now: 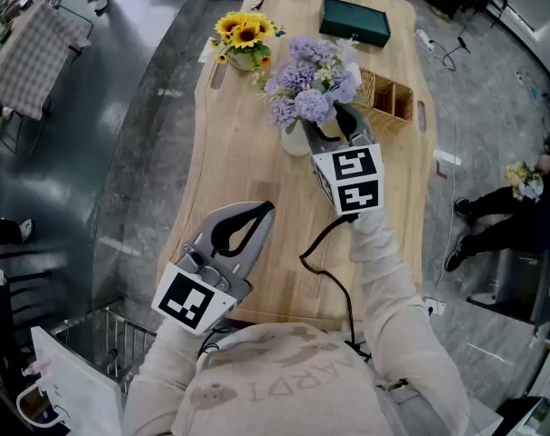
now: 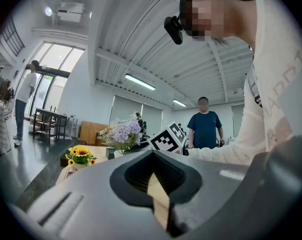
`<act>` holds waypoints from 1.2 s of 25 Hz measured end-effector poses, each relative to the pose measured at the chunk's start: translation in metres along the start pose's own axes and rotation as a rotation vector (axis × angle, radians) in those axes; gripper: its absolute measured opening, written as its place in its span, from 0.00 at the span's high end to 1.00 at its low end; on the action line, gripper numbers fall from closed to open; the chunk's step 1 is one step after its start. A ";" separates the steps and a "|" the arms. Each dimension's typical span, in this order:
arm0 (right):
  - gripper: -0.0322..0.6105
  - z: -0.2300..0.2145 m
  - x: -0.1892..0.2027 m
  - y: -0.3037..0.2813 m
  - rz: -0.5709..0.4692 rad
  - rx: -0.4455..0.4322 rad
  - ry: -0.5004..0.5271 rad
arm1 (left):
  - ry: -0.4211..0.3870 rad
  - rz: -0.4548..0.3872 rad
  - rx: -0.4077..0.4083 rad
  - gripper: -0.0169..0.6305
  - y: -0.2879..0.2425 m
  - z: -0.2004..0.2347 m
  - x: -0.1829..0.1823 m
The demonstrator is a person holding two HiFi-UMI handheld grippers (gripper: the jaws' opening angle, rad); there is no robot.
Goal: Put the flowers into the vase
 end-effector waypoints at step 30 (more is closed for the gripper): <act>0.60 0.002 0.023 0.036 -0.086 -0.129 -0.339 | -0.070 -0.026 -0.039 0.97 0.031 -0.043 -0.018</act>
Point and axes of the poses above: the fingertips, and each gripper's own axes: y backward along the fingers, z to its left, x out of its underside, the point moved 5 cm from there along y, backward along the fingers, and after that the axes turned 3 degrees about y, right-handed, at the moved point
